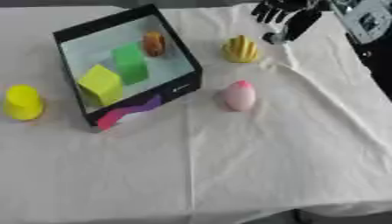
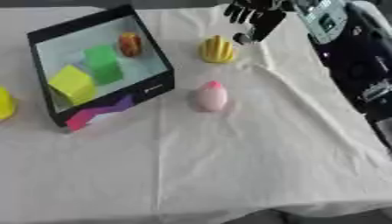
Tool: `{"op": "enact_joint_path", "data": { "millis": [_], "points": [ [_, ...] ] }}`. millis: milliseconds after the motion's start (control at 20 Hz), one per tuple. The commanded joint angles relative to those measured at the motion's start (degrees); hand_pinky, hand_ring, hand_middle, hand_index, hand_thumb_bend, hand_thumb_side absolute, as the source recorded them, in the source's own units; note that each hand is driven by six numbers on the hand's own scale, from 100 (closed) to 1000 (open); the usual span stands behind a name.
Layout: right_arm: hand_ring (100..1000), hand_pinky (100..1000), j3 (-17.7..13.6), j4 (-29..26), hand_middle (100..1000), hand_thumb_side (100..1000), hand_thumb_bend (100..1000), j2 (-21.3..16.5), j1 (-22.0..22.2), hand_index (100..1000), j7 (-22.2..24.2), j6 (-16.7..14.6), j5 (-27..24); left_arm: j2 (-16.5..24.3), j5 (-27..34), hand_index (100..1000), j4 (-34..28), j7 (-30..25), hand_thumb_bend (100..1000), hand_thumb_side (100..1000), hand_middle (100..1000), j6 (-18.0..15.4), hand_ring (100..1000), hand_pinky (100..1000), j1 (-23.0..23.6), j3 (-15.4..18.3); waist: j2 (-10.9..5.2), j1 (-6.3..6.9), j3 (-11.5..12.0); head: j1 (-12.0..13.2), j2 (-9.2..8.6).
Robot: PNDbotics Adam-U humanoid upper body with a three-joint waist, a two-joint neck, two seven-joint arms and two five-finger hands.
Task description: Pick up objects on the table and place them in the box.
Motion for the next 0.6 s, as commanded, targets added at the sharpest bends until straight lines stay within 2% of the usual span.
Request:
{"op": "enact_joint_path", "data": {
  "millis": [50, 600],
  "points": [
    [886, 872, -0.7, 1.3, 832, 207, 319, 0.1, -1.7, 943, -1.5, -0.6, 3.2, 1.0, -0.2, 734, -0.5, -0.4, 100, 642, 721, 0.0, 775, 760, -0.6, 0.0, -1.39, -0.28, 0.2, -0.4, 0.16],
    [891, 882, -0.9, 5.6, 831, 304, 405, 3.3, -2.7, 943, -7.6, -0.7, 10.5, 0.5, -0.1, 735, -0.6, -1.1, 100, 649, 721, 0.0, 776, 760, -1.1, -0.2, -0.74, -0.1, 0.8, -1.0, -0.41]
  ]
}}
